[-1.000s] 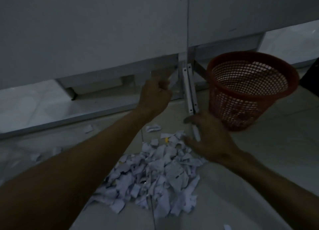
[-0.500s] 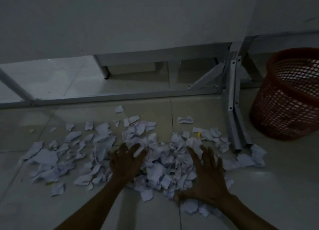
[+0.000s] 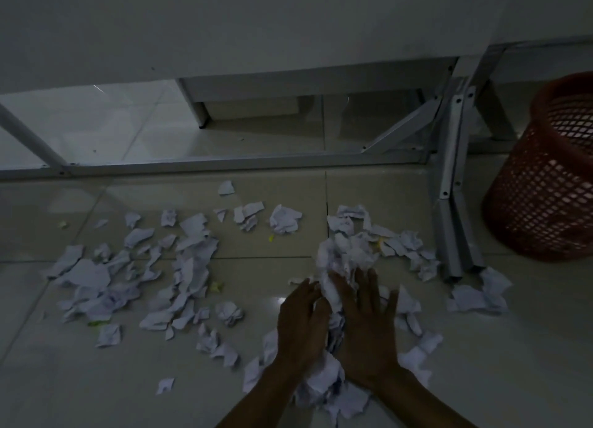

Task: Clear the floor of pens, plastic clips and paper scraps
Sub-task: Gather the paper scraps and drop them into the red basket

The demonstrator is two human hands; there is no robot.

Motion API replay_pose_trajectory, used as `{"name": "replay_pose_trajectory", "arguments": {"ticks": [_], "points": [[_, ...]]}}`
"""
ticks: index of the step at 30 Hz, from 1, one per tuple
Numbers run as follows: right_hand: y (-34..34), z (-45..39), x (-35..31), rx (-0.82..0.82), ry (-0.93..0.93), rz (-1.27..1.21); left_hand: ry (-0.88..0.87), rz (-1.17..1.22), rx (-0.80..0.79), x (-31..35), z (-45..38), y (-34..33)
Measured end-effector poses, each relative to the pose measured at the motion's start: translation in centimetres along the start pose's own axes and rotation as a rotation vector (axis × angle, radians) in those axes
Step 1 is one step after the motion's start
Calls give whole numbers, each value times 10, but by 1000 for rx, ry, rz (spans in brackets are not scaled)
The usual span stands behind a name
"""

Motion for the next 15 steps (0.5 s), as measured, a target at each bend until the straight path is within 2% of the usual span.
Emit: {"name": "replay_pose_trajectory", "arguments": {"ticks": [6,7,9,13,15], "points": [[-23,-7,2,70,141,-34,330,177,-142,1,-1,-1],[-23,-7,2,111,155,-54,317,197,-150,2,-1,-1],[-17,-8,2,205,159,-89,185,226,-90,7,-1,2],[-8,-9,-4,227,157,-105,66,273,160,-1,5,17],[-6,-7,-6,229,184,-127,-46,230,218,6,11,23]]}}
Point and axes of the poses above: each hand's wrist, its own z-axis away from the middle knuckle, its own y-axis out of the back of the hand, x = y × z, the point moved 6 cm from there along -z, towards the middle knuckle, and after that the axes turned 13 degrees about y, right-handed, at the moved point
